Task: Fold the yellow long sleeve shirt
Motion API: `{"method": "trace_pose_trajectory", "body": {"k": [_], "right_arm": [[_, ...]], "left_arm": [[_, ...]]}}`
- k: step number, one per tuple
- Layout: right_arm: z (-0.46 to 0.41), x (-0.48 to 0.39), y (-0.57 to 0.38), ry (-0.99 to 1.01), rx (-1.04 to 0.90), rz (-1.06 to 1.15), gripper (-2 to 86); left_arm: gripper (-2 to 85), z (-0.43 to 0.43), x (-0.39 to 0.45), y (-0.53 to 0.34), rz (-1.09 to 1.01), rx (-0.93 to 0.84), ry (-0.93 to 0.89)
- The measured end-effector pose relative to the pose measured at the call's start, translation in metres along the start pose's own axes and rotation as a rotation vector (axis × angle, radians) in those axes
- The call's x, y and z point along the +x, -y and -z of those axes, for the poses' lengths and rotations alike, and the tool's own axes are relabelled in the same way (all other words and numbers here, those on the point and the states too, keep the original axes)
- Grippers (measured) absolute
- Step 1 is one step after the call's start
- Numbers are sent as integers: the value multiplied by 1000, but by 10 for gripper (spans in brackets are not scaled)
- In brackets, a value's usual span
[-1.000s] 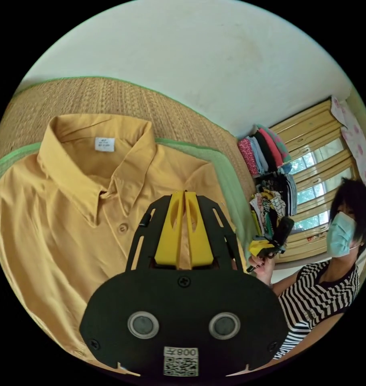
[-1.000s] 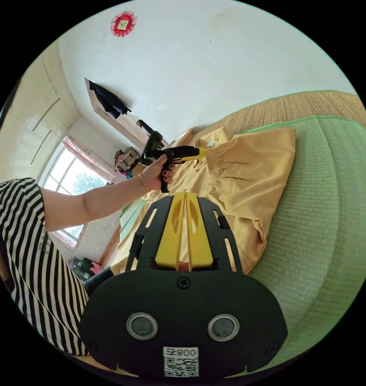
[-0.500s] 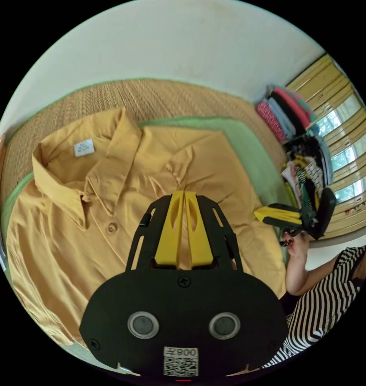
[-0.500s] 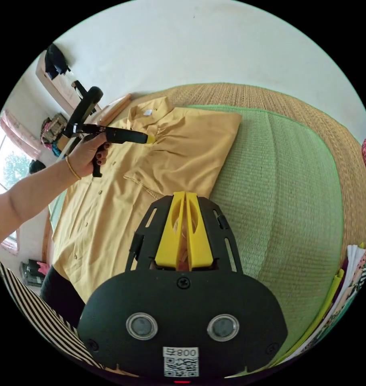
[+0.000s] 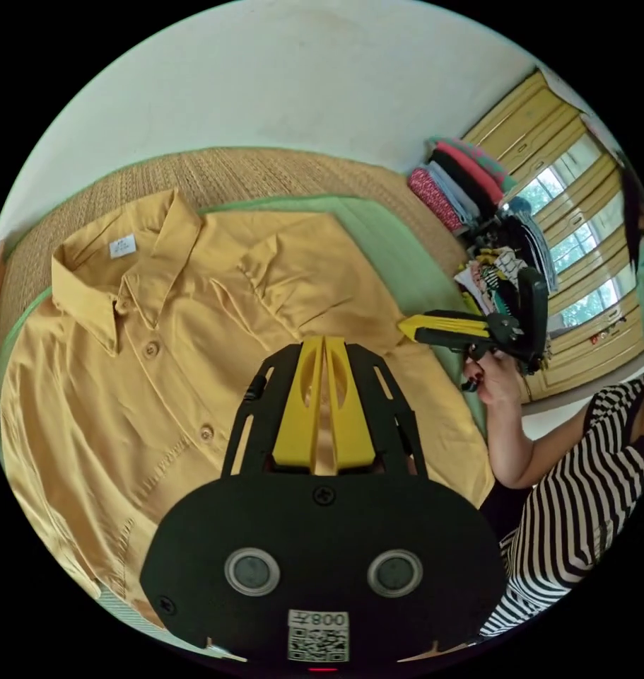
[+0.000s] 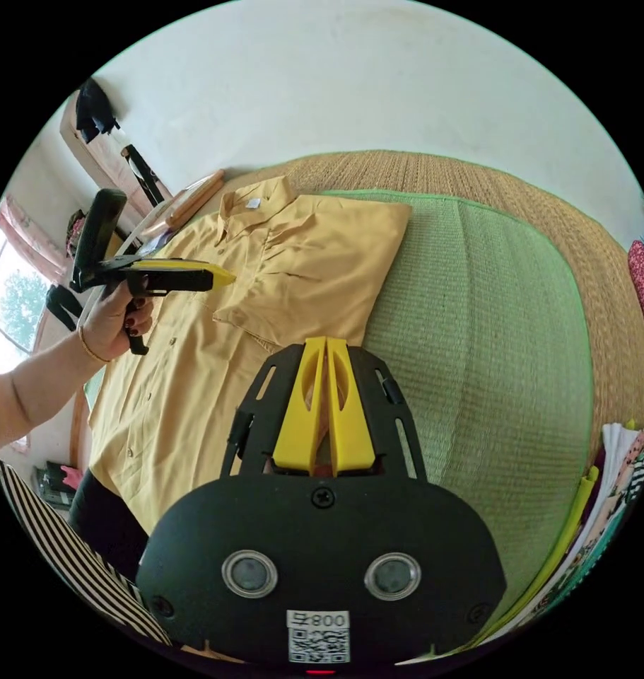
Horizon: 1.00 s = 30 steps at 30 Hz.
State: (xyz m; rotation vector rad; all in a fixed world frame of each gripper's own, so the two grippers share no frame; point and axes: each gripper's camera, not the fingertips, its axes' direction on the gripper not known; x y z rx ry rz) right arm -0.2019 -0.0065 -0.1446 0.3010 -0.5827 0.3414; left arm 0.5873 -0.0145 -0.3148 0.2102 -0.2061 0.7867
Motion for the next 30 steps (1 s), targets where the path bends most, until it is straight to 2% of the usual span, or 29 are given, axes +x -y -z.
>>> {"method": "trace_pose_trajectory", "body": {"k": [2, 9, 15, 18, 20, 23, 26, 30], "right_arm": [[5, -6, 16, -12, -14, 18, 1], [64, -22, 67, -26, -16, 8, 1], [109, -60, 127, 25, -51, 55, 2], [122, -90, 159, 160, -56, 93, 3], [123, -125, 191, 261, -80, 133, 4], [119, -187, 240, 329, -119, 221, 9], [110, -263, 292, 384, -173, 331, 22], [98, -360, 355, 400, -206, 464, 48]], "left_arm": [[3, -34, -18, -18, 3, -109, -30], [5, -34, -69, -88, 111, 73, -119], [16, -2, -137, -213, 403, 286, -68], [35, 18, -173, -288, 586, 395, 44], [60, 27, -205, -345, 767, 460, 133], [81, 34, -244, -405, 917, 587, 172], [91, 33, -282, -442, 993, 623, 230], [96, 18, -325, -475, 1053, 598, 214]]}}
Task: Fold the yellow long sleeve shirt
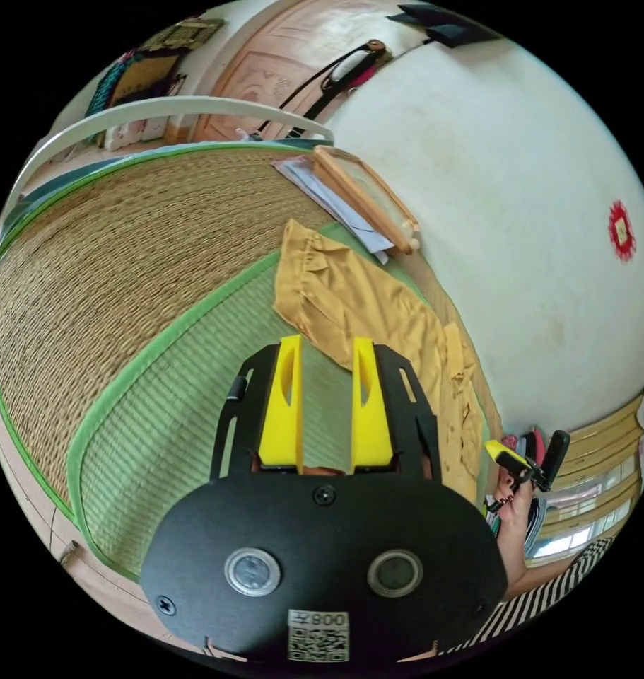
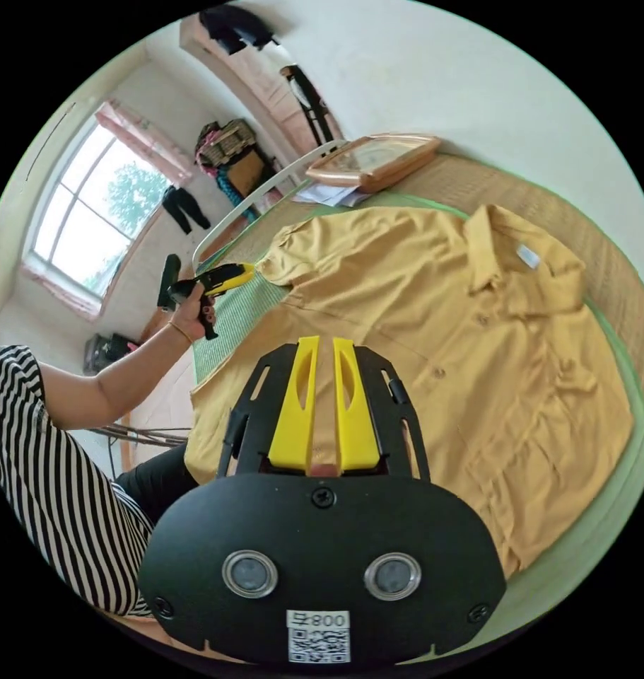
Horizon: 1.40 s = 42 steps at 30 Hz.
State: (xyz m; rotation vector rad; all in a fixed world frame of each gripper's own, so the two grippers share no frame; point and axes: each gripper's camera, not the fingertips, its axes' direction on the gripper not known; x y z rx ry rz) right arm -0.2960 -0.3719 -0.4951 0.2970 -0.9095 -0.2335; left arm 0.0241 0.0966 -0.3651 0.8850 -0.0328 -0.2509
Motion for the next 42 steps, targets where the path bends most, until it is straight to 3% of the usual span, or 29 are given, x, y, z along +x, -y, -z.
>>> {"method": "trace_pose_trajectory", "body": {"k": [11, 17, 23, 30, 42], "right_arm": [[-125, -144, 324, -91, -176, 262, 100], [-191, -198, 434, -188, -268, 320, 114], [-246, -218, 480, -268, -380, 309, 104], [-250, -222, 486, -366, -315, 335, 38], [-202, -147, 478, -126, -239, 246, 6]], "left_arm": [[84, -37, -110, -4, 98, 47, -208], [77, -52, -144, -8, 122, 71, -264], [47, -62, -167, -8, 109, 55, -269], [14, -68, -177, -10, 106, 66, -263], [6, -61, -134, -8, -77, 104, -245]]}}
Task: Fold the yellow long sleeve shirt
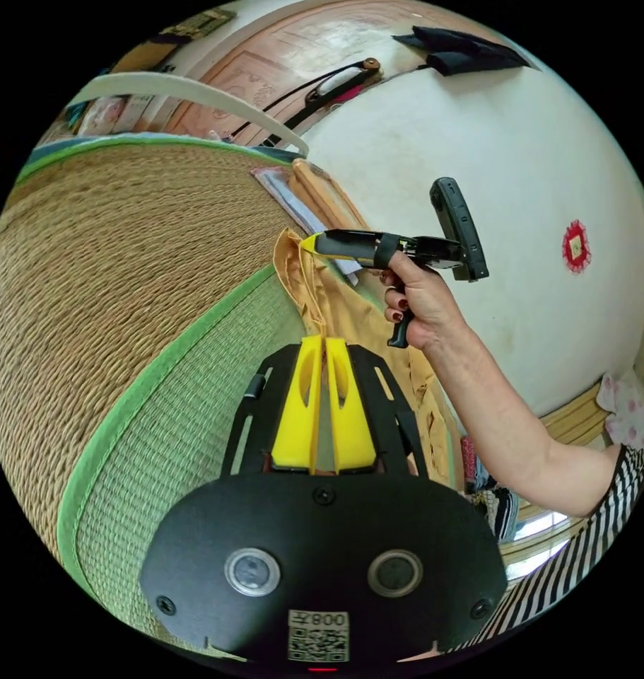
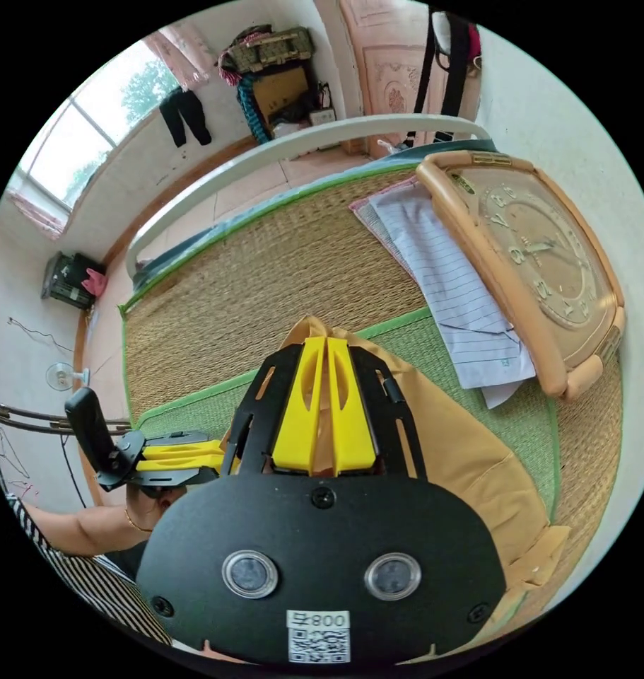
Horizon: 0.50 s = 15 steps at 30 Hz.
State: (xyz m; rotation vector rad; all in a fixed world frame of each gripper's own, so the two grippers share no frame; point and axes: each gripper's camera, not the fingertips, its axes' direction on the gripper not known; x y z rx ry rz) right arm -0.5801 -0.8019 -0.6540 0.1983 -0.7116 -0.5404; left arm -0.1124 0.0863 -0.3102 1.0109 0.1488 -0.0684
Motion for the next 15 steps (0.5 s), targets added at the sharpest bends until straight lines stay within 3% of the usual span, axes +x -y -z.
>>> {"method": "trace_pose_trajectory", "body": {"k": [15], "right_arm": [[113, 190, -244, 207, 325, -171, 4]], "left_arm": [[7, -31, 178, 19, -459, -49, -37]]}}
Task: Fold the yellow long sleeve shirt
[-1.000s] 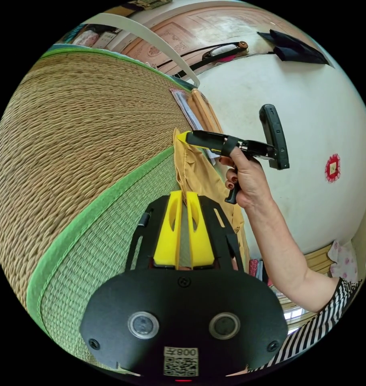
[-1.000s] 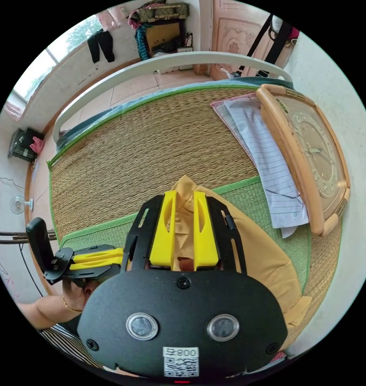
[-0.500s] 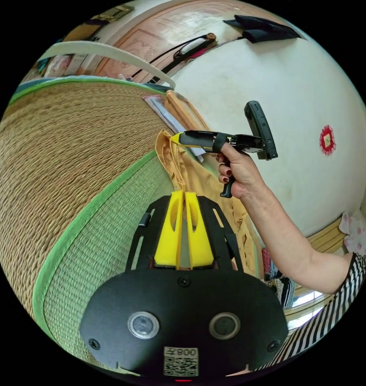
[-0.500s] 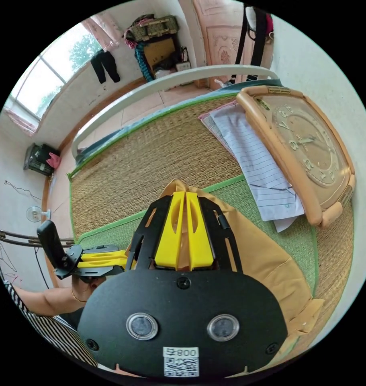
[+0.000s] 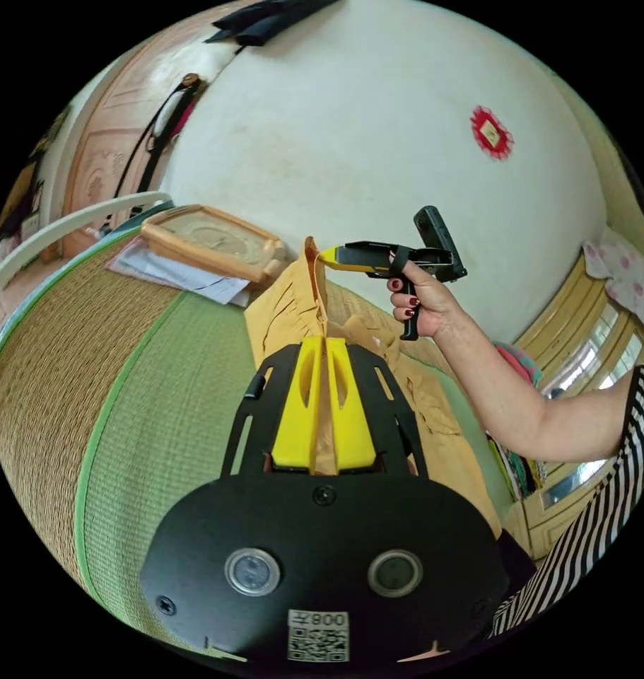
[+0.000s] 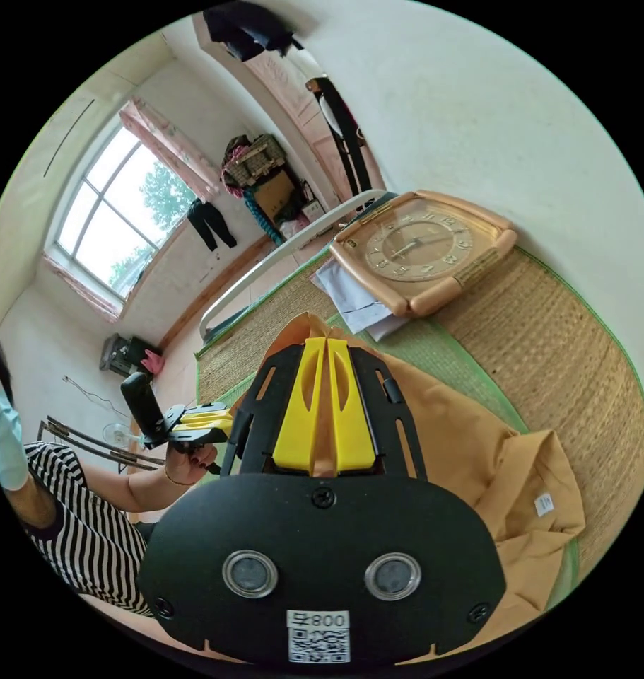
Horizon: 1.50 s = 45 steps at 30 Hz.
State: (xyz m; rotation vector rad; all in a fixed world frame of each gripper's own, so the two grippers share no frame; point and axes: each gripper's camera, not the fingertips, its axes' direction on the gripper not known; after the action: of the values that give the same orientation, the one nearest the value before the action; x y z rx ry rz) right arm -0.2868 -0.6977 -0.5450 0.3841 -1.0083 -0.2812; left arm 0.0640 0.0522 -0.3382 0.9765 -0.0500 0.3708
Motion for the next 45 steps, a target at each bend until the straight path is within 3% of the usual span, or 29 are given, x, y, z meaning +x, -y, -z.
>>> {"method": "trace_pose_trajectory", "body": {"k": [6, 11, 20, 27, 37, 45], "right_arm": [[27, 76, -123, -44, 10, -108, 3], [10, 157, -228, 42, 12, -269, 2], [-27, 223, -325, 66, -29, -351, 1], [-36, 213, -362, 44, 7, -305, 1], [-36, 172, -450, -203, 35, -300, 1], [-51, 174, -520, -448, -33, -388, 1]], "left_arm": [[7, -39, 68, 20, -142, -151, -30], [7, -74, 115, 29, -206, -289, -24], [11, -115, 168, 50, -254, -466, 26], [19, -123, 197, 70, -263, -506, -19], [28, -106, 222, 121, -211, -390, -214], [11, -167, 229, 161, -233, -469, -7]]}}
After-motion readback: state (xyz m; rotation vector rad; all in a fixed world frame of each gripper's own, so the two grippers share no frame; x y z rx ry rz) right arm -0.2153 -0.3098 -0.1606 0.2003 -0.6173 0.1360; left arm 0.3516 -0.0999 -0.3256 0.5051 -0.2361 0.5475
